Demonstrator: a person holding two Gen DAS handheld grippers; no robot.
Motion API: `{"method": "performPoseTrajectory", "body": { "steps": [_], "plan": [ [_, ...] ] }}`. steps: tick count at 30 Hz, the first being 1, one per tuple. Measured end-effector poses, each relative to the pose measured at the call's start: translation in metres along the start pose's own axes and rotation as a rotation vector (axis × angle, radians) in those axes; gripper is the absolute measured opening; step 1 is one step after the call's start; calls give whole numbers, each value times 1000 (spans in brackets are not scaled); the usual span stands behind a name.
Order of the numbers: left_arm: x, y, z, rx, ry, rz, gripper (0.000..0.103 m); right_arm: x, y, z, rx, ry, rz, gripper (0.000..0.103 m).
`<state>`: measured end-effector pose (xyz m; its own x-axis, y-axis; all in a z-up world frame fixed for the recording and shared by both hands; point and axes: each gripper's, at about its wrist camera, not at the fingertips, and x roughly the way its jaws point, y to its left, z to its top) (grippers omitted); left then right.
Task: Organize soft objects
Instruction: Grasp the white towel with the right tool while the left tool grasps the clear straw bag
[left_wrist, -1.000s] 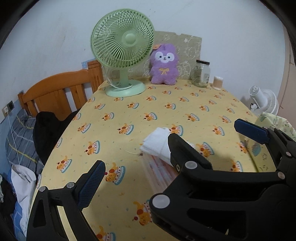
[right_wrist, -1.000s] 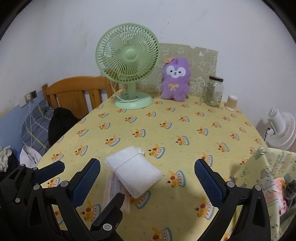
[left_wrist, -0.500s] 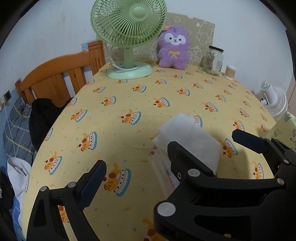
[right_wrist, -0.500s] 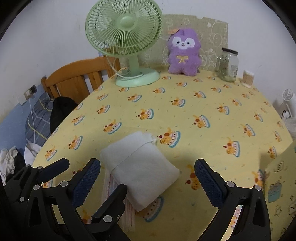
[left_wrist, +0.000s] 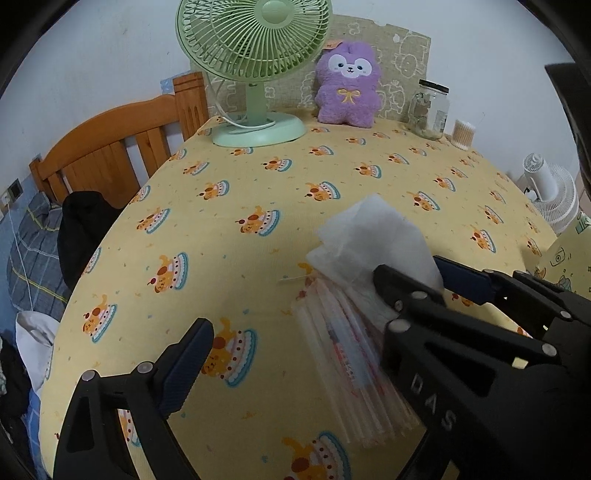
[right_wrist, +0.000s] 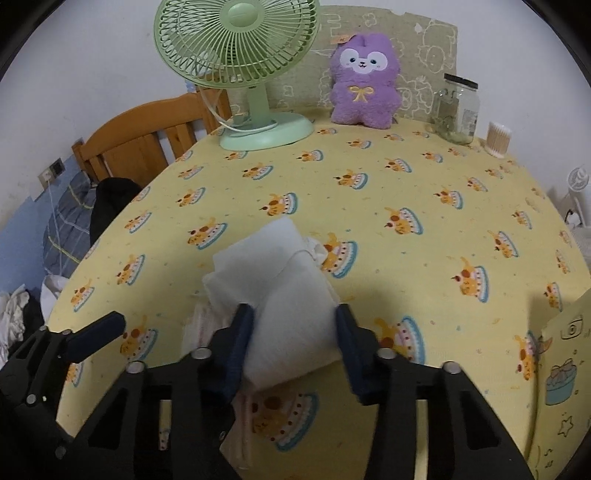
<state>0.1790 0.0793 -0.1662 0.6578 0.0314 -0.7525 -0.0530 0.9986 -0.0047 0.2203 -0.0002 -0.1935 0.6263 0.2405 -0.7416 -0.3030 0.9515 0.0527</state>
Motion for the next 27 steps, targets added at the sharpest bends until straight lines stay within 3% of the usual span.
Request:
{"method": "performPoseTrajectory", "body": {
  "steps": [4, 14, 17, 19, 23, 25, 27],
  "plan": [
    [-4, -6, -1, -2, -3, -3, 94, -4, -5, -1, -5, 2, 10, 30],
    [-7, -29, 0, 22, -10, -51, 95, -31, -24, -7, 23, -70, -76, 29],
    [3, -35, 0, 28, 34, -57, 94, -32, -31, -9, 26, -58, -86, 29],
    [7, -38, -1, 29, 56, -60, 77, -30, -35, -12, 33, -50, -89, 29],
    [8, -41, -1, 36, 45, -50, 66, -24, -42, -15, 48, -26, -79, 29],
    [5, -43, -2, 36, 34, -59, 43, -23, -41, -16, 50, -25, -78, 29],
    [4, -43, -3, 35, 35, -67, 36, -23, -41, -16, 54, -25, -74, 29]
  ]
}}
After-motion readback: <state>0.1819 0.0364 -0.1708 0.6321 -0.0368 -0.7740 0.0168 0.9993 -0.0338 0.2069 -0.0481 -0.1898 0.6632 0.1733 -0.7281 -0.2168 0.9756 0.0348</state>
